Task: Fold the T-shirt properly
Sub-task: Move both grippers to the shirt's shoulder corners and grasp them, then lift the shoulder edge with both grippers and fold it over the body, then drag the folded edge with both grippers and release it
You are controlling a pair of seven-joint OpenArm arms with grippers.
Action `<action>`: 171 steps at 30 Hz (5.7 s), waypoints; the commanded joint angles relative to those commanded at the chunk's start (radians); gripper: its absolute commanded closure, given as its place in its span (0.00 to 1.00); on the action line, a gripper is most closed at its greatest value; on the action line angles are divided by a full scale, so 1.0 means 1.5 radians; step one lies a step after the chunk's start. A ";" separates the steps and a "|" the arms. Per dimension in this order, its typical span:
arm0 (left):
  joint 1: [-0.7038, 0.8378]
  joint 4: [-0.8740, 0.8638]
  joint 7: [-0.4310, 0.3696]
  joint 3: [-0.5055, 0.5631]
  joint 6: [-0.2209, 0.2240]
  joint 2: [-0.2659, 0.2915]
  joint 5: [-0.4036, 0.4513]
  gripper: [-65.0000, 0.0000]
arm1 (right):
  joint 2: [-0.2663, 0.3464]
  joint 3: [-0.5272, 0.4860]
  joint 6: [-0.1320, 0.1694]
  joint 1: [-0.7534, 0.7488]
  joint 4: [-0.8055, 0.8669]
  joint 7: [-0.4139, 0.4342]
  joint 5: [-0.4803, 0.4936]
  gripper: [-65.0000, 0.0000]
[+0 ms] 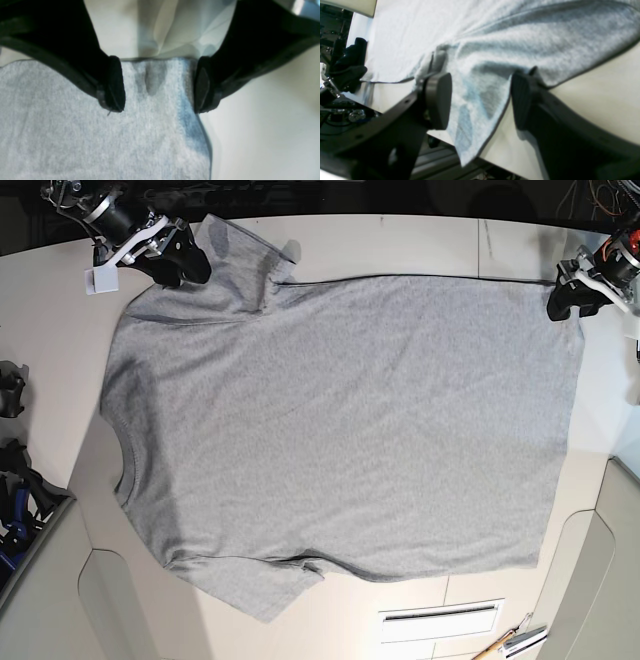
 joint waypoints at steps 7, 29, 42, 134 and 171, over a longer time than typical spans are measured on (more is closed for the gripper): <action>-0.001 0.000 -0.004 0.000 -0.017 0.000 -0.001 0.41 | 0.000 -0.038 0.000 0.000 0.000 0.001 -0.001 0.42; -0.002 0.051 -0.045 -0.075 -0.035 -0.008 -0.066 1.00 | -0.026 0.021 0.017 0.003 0.089 0.000 -0.009 1.00; -0.109 0.087 -0.061 -0.099 -0.035 -0.011 -0.030 1.00 | -0.026 0.035 0.015 0.156 0.148 -0.022 -0.075 1.00; -0.347 -0.248 -0.168 -0.038 -0.014 0.029 0.065 0.43 | -0.059 0.122 0.009 0.341 -0.171 -0.044 -0.090 0.50; -0.133 0.084 0.038 -0.039 -0.035 0.028 -0.046 1.00 | 0.083 0.173 0.022 0.157 0.032 -0.164 -0.012 1.00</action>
